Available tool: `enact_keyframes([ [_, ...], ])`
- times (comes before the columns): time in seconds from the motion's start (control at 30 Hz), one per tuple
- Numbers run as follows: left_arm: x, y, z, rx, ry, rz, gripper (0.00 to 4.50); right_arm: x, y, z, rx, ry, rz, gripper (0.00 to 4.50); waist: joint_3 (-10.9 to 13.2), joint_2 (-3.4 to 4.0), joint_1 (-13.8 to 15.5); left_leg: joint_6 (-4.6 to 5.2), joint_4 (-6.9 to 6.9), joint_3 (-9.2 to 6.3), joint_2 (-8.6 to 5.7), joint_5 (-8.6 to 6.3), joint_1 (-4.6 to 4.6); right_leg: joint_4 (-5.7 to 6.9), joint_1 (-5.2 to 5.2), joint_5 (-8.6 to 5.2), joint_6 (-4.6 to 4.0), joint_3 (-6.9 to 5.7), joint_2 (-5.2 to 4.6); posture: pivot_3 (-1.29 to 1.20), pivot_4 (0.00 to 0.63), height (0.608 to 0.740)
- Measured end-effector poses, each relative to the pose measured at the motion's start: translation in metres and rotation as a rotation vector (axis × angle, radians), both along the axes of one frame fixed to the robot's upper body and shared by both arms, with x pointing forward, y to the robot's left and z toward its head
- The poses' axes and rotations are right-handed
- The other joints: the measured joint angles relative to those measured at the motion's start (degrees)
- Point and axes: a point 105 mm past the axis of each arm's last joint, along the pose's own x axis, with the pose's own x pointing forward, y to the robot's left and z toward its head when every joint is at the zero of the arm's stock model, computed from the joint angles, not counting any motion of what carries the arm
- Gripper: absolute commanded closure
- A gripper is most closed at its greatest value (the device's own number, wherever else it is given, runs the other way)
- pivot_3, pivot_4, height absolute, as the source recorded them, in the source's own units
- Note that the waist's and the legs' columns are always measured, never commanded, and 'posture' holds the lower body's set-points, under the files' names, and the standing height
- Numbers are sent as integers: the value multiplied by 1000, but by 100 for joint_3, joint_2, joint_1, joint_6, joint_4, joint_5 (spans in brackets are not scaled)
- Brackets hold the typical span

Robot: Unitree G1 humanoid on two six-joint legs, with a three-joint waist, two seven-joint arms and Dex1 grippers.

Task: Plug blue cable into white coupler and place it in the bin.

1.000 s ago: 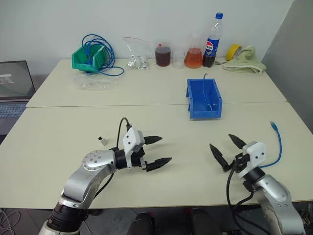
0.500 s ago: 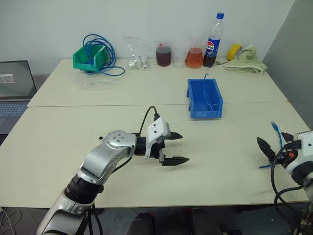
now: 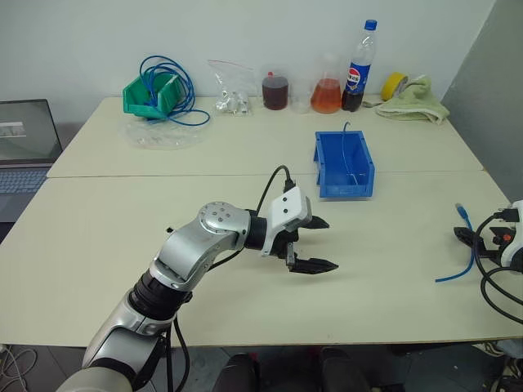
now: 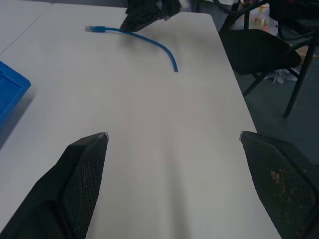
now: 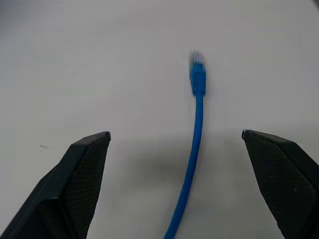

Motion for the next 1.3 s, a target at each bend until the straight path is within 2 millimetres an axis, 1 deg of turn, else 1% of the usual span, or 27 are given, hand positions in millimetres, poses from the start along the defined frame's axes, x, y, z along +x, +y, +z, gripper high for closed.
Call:
enact_keyframes([
  [0.07,0,-1,0,-1,3,-1,71,-1,-3,-9,3,45,7,0,0,0,-1,0,0,1,-1,0,0,0,0,0,0,1,0,0,150,740],
  [0.1,0,-1,0,1,5,0,27,-1,-5,-14,9,66,10,182,0,0,-11,0,1,3,0,0,1,0,0,0,0,3,0,0,150,740],
  [0.13,0,-1,0,1,6,0,0,-1,-6,-14,8,67,10,365,0,0,-12,0,1,5,0,0,1,0,-1,0,1,4,0,0,150,740],
  [0.17,-1,-1,0,1,7,-1,0,0,-8,-14,1,68,12,372,0,0,-13,0,1,6,0,0,3,1,1,0,1,5,0,0,150,740],
  [0.23,-2,-1,0,3,8,-2,0,1,-12,-14,-1,77,15,853,0,-1,-10,0,3,3,0,0,2,0,2,0,1,2,0,0,150,740],
  [0.27,-2,-1,0,4,7,-3,0,2,-12,-14,1,78,23,1168,1,-2,-9,-1,4,2,0,0,2,0,3,0,2,1,0,0,150,740],
  [0.33,-2,-1,0,5,7,-4,0,3,-13,-14,1,75,27,1548,2,-5,-11,-1,4,3,0,1,2,0,4,0,2,1,0,0,150,740],
  [0.37,-2,-1,0,7,8,-3,0,4,-14,-15,-2,74,33,1911,3,-6,-11,-2,5,2,1,1,3,0,4,0,2,1,0,0,150,740],
  [0.4,-2,-1,0,9,9,-2,0,5,-14,-15,-3,71,35,2012,4,-8,-13,-2,5,2,1,1,4,0,4,0,2,1,0,0,150,740],
  [0.43,-2,0,-1,11,9,-1,0,6,-14,-15,-7,72,39,2244,6,-11,-13,-2,6,2,1,1,4,1,5,0,2,1,0,0,150,740],
  [0.47,-2,0,-2,14,10,2,0,7,-13,-15,-14,72,49,2575,7,-12,-13,-3,6,2,1,1,5,1,5,1,3,1,0,0,150,740],
  [0.6,-1,4,-4,26,14,11,0,9,-12,-15,-35,67,69,3558,9,-16,-10,-3,8,1,1,2,4,1,6,1,3,1,0,0,150,740],
  [0.63,-1,4,-5,27,17,13,0,10,-11,-15,-40,66,72,3881,9,-17,-8,-3,8,2,1,2,4,1,7,1,3,1,-1,0,150,740],
  [0.7,-2,5,-7,30,25,17,0,10,-11,-15,-52,61,78,4337,10,-17,-6,-3,8,1,1,2,4,0,7,1,3,0,-1,0,150,740],
  [0.73,-2,6,-8,32,33,19,0,10,-10,-15,-58,59,81,4485,10,-17,-6,-4,8,1,1,2,4,0,6,1,3,0,-1,0,150,740],
  [0.83,-3,8,-13,38,51,27,0,10,-10,-15,-81,54,93,4485,10,-17,-4,-4,8,1,1,2,4,0,6,1,3,1,-1,0,150,740],
  [0.9,-3,11,-16,48,58,37,0,9,-5,-16,-107,47,139,4485,10,-17,-5,-4,6,-1,1,2,3,0,5,1,3,-1,-1,0,150,740],
  [0.97,-2,14,-18,57,64,50,0,6,9,-16,-132,44,248,4485,10,-16,-13,-3,5,1,2,2,4,0,3,0,4,0,-1,0,150,740],
  [1.0,-2,17,-19,60,67,59,0,4,19,-16,-146,43,321,4485,10,-16,-22,-3,2,3,3,2,4,0,2,0,4,1,-1,0,150,740],
  [1.03,-1,22,-21,64,74,78,0,2,33,-14,-172,39,424,4485,12,-13,-32,-4,2,5,3,2,5,1,0,0,4,3,-1,0,150,740],
  [1.07,1,28,-23,71,79,98,0,1,46,-9,-201,27,521,4485,13,-10,-43,-4,3,6,5,2,5,3,-1,0,4,3,0,0,150,740],
  [1.13,4,42,-28,88,89,154,0,-1,74,7,-304,-8,734,4485,15,-8,-60,-3,3,4,6,1,7,3,1,0,6,0,0,0,150,740],
  [1.17,5,47,-29,93,95,170,0,0,83,14,-347,-27,800,4485,16,-10,-61,-3,4,3,8,2,8,3,2,0,6,-1,0,0,150,740],
  [1.23,2,57,-34,106,112,199,0,3,112,27,-416,-80,957,4485,20,-16,-67,-3,4,0,12,2,7,2,1,0,5,-2,2,0,150,740],
  [1.3,-3,65,-40,115,130,214,0,3,139,32,-468,-111,1102,4485,23,-22,-58,-4,3,-5,19,2,6,2,1,0,5,-5,2,0,150,740],
])
